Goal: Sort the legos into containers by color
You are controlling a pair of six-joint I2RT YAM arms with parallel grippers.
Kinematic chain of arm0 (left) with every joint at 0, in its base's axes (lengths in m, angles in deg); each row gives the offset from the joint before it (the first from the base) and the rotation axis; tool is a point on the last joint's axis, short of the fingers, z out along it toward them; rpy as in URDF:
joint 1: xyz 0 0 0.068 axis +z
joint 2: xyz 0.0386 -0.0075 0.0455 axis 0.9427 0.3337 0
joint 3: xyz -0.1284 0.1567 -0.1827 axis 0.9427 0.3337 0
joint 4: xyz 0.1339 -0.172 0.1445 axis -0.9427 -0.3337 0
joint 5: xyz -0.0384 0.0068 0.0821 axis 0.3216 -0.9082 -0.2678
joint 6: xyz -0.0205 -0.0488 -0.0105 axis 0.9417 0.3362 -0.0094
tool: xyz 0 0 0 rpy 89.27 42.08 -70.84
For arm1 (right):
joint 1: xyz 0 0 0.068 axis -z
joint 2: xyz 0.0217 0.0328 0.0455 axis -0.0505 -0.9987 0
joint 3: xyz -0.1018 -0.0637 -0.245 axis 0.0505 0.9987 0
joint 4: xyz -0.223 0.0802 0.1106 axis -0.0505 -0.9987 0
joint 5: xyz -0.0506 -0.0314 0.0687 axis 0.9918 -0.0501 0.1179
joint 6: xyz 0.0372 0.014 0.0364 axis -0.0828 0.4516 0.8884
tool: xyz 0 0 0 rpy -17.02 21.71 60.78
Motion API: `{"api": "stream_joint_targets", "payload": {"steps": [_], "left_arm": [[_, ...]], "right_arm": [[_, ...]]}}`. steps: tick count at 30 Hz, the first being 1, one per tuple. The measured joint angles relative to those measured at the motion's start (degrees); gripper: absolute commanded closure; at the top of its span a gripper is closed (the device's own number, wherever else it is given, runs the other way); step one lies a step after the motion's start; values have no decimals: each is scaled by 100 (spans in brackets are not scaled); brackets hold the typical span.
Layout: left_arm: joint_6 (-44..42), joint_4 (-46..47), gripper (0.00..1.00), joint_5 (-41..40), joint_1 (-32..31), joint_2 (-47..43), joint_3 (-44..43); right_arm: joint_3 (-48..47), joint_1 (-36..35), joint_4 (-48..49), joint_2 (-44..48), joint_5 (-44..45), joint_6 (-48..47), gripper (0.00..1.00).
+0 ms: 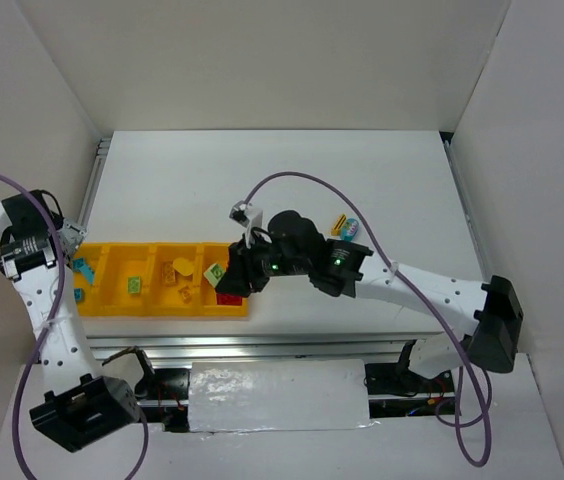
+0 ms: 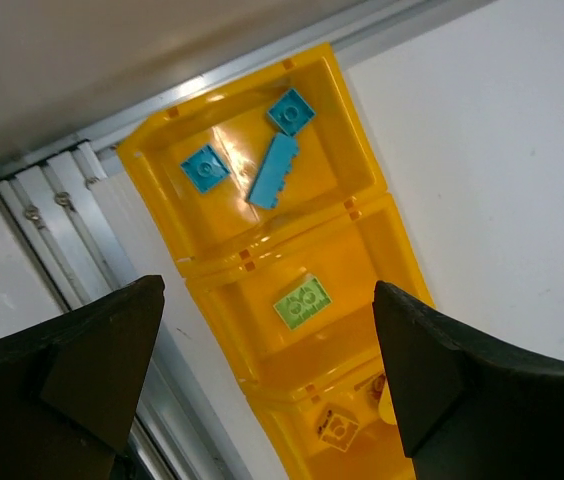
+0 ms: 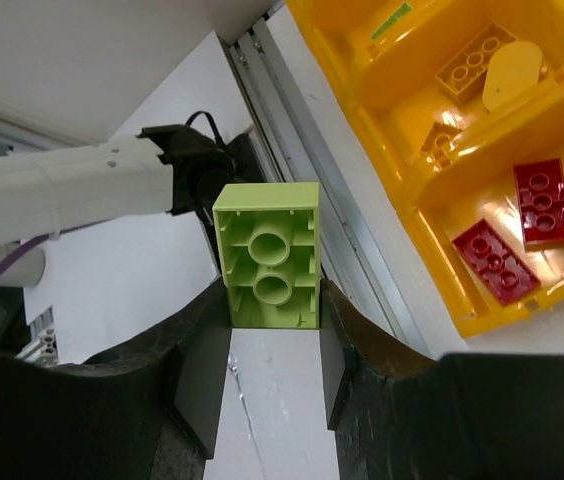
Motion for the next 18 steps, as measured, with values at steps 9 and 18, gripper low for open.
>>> {"api": "stream_joint_targets", "payload": {"steps": [9,18], "left_arm": [[-13,345,1,765,129,-1106,675],[-162,409,1,1993,15,-1565,22]], "right_arm": [[-1967,-2,-376,-1897,127,31,100],[-4586,-111,-557,-4378,31,1261,100]]}}
